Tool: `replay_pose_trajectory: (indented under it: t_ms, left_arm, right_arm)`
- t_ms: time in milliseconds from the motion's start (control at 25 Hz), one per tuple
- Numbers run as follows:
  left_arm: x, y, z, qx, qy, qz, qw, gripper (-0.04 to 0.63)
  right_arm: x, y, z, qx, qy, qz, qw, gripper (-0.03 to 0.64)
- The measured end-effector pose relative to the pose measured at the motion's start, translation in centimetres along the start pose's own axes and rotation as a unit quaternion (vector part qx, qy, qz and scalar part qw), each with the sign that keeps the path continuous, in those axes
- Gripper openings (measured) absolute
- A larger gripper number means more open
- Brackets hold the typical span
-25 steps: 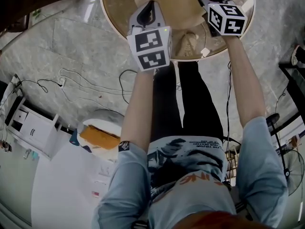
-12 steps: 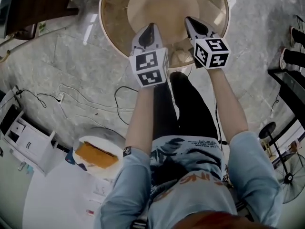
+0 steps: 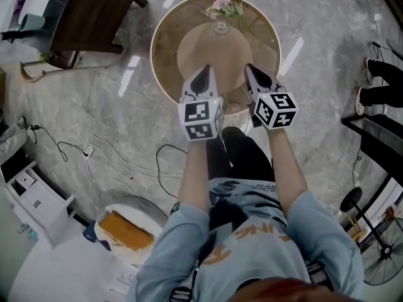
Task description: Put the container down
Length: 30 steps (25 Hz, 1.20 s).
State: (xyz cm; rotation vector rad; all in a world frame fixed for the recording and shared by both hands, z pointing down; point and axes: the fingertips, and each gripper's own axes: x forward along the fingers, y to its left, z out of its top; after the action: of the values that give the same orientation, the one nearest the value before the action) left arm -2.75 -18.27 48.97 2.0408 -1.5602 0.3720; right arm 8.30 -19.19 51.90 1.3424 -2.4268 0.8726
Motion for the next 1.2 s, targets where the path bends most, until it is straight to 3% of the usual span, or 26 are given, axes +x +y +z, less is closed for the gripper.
replay_pose_trajectory:
  t_ms: [400, 520, 720, 880, 1200]
  left_arm:
    - [-7.6, -3.9, 15.8, 0.006, -0.126, 0.020, 0.9918, 0.025]
    - [-10.3, -3.0, 19.7, -0.019, -0.158, 0.040, 0.9865, 0.025]
    - [-13.5, -3.3, 22.8, 0.001, -0.188, 0.061, 0.9802, 0.025]
    - [-15.8, -1.8, 24.9, 0.001, -0.215, 0.062, 0.9746, 0.025]
    - [-18.3, -1.4, 28.5, 0.033, -0.259, 0.051, 0.9641, 0.026]
  right_arm:
    - [-6.6, 5.8, 14.0, -0.057, -0.097, -0.004, 0.994, 0.011]
    - [-8.7, 7.5, 17.6, -0.068, -0.123, -0.008, 0.990, 0.011]
    - [-11.2, 7.8, 23.6, -0.072, -0.161, -0.018, 0.984, 0.011]
    - [-13.0, 12.2, 28.8, -0.102, -0.215, 0.012, 0.971, 0.011]
    - [-14.7, 15.3, 31.8, -0.178, -0.243, 0.002, 0.953, 0.011]
